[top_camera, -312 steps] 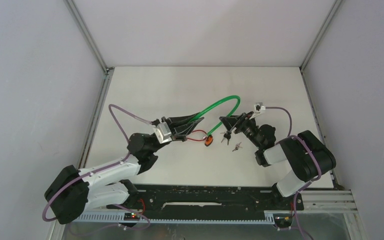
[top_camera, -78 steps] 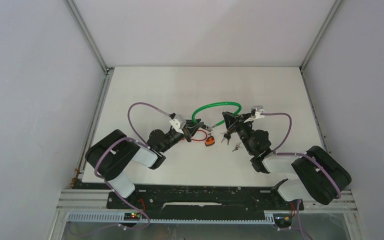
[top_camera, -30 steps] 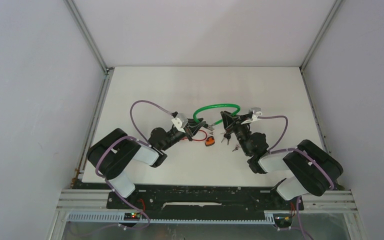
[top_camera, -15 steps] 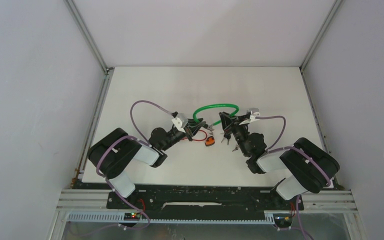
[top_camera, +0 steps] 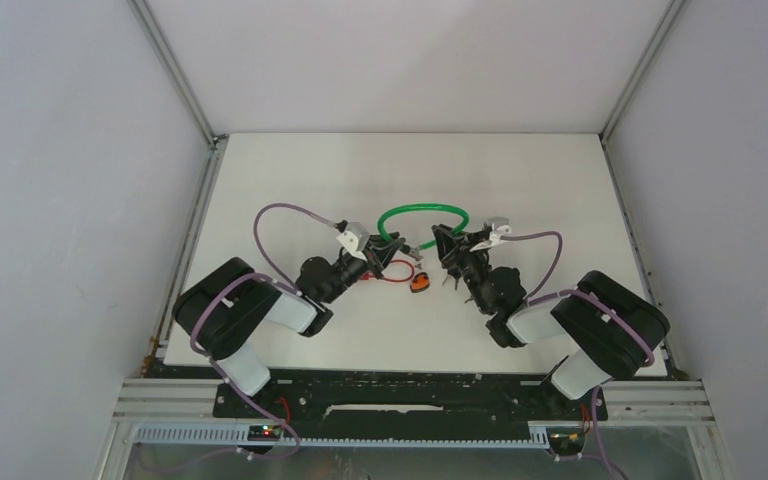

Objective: Lock with the key
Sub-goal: Lock the lock.

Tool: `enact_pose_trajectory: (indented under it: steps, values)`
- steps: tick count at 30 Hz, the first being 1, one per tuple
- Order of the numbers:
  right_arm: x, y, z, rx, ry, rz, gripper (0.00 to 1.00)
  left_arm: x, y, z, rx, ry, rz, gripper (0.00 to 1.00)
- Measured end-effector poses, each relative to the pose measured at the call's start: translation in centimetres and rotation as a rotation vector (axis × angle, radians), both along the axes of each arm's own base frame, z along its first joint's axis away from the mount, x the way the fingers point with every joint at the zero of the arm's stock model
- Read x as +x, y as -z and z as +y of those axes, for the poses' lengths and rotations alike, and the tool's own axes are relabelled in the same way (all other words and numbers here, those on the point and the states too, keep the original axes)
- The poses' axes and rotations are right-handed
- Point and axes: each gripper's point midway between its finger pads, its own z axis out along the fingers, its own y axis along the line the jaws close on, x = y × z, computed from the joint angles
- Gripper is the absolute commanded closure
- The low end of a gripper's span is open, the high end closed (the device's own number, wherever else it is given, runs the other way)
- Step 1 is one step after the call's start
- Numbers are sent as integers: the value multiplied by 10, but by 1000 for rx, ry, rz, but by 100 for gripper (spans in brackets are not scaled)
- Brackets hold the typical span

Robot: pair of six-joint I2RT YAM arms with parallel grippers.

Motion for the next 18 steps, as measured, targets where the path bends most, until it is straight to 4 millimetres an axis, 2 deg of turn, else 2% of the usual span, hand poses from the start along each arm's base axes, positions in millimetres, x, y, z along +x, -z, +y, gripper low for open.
enact_pose_trajectory:
  steps: [12, 18]
  values:
    - [-3, -15, 14, 13, -49, -59, 100, -5, -25, 15, -56, -50, -21, 100]
    - [-2, -14, 20, -2, -67, -70, 100, -5, -25, 17, -52, -55, -20, 100]
